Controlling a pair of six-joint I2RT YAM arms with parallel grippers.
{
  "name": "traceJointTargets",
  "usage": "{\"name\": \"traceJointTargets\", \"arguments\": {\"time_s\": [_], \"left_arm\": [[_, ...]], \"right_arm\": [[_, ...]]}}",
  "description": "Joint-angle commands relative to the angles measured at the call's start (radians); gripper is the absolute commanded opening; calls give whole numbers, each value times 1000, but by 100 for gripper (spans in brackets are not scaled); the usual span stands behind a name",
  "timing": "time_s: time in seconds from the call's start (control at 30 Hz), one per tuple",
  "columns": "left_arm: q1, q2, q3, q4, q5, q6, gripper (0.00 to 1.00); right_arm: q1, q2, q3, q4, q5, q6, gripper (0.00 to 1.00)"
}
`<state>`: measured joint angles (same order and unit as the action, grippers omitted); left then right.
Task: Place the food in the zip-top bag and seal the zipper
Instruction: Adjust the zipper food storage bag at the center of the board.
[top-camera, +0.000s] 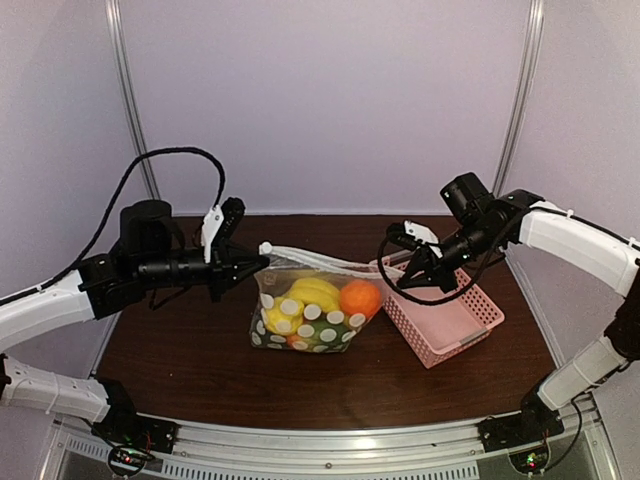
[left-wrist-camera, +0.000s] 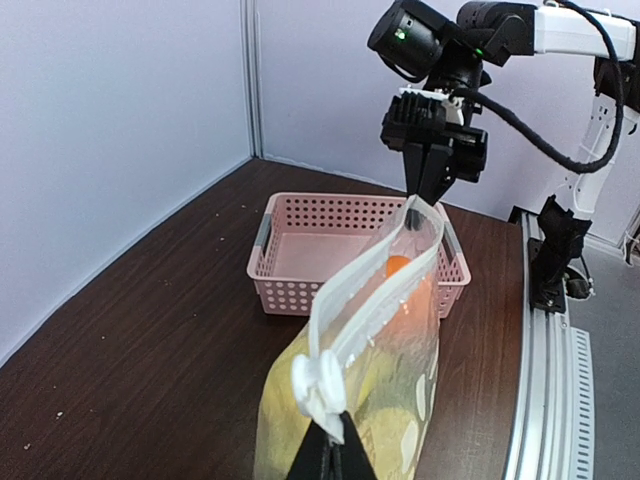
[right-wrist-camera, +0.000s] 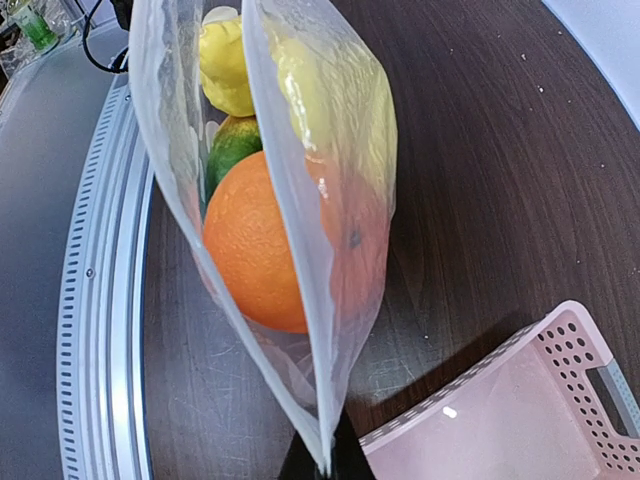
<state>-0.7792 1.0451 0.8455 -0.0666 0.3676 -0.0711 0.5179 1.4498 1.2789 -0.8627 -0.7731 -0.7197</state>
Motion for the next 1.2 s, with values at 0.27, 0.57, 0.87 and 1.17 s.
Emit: {"name": "traceJointTargets", "arguments": {"time_s": [0.27, 0.57, 0.87, 1.17], "left_arm": [[11, -31, -198, 336, -69, -53, 0], [11, -11, -330, 762, -200, -107, 0], [11, 164, -424, 1051, -185, -183, 0], [11, 130, -427, 1028, -180, -182, 0]], "right_arm": [[-12, -15, 27, -51, 33, -26, 0], [21, 75, 354, -238, 213, -69, 0], [41, 136, 332, -311, 252, -41, 0], [40, 104, 262, -230, 273, -24, 0]]}}
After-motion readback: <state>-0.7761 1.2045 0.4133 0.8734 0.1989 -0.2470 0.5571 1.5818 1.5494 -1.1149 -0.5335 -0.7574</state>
